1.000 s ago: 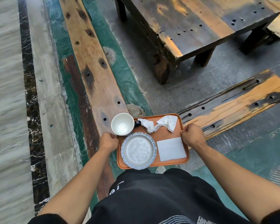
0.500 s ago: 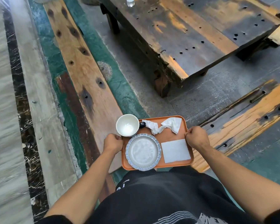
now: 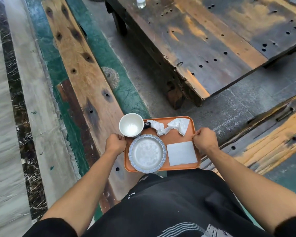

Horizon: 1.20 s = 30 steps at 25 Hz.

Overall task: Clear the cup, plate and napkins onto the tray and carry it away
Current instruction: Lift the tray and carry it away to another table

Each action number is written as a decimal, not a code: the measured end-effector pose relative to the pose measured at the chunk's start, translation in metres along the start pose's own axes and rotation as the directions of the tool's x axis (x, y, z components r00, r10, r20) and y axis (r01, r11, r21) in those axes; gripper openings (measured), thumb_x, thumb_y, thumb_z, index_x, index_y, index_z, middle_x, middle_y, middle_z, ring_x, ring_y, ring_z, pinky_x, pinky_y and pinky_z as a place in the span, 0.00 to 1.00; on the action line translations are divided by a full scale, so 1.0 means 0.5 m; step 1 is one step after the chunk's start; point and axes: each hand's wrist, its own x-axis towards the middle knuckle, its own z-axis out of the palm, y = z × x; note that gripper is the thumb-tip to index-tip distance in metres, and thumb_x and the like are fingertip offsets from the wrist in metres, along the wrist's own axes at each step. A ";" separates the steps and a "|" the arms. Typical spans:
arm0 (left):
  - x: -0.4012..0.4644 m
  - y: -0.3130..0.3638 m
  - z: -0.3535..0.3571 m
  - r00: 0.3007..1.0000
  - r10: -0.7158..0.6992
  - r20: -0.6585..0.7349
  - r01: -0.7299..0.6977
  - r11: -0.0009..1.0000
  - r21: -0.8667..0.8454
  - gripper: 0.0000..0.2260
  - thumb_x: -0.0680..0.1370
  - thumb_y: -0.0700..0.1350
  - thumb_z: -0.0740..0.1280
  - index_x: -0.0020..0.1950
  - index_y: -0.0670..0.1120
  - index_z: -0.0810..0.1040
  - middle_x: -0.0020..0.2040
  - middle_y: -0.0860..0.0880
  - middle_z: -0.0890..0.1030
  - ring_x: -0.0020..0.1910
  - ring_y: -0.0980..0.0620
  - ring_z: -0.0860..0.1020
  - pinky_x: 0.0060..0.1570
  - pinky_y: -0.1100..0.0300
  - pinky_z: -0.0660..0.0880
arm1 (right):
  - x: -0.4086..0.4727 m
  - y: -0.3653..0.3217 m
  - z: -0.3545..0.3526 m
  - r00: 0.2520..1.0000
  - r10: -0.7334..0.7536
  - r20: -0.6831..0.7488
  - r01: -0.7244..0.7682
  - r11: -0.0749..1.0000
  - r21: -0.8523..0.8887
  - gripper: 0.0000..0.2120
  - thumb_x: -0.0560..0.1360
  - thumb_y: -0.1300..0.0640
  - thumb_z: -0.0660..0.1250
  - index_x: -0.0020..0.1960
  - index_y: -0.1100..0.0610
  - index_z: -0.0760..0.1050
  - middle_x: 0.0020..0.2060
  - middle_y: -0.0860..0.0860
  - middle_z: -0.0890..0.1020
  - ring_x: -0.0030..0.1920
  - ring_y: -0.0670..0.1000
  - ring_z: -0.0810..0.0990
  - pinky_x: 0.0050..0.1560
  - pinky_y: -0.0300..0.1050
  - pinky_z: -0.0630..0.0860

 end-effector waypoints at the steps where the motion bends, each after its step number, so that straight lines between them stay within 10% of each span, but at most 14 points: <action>1: 0.009 0.018 -0.004 1.000 -0.005 -0.016 0.005 1.000 -0.003 0.14 0.67 0.39 0.68 0.23 0.47 0.71 0.25 0.47 0.72 0.32 0.44 0.76 0.41 0.40 0.83 | 0.022 -0.014 -0.004 1.000 -0.002 -0.001 0.002 1.000 0.009 0.10 0.76 0.58 0.68 0.37 0.59 0.81 0.37 0.56 0.83 0.40 0.58 0.80 0.42 0.47 0.77; 10: 0.110 0.216 -0.019 0.997 -0.054 -0.060 0.056 0.998 0.019 0.09 0.71 0.39 0.68 0.31 0.42 0.75 0.35 0.35 0.81 0.38 0.36 0.82 0.42 0.44 0.83 | 0.229 -0.139 -0.101 0.998 -0.058 0.028 0.059 0.998 -0.025 0.10 0.78 0.58 0.69 0.39 0.60 0.81 0.38 0.56 0.83 0.40 0.57 0.81 0.42 0.49 0.78; 30: 0.425 0.667 -0.033 0.993 0.119 -0.015 -0.116 0.985 0.128 0.13 0.73 0.37 0.67 0.29 0.45 0.71 0.28 0.45 0.75 0.33 0.44 0.73 0.35 0.55 0.69 | 0.572 -0.233 -0.245 0.994 0.107 -0.019 -0.104 0.985 0.138 0.08 0.76 0.58 0.68 0.39 0.59 0.76 0.37 0.56 0.82 0.41 0.59 0.81 0.42 0.51 0.80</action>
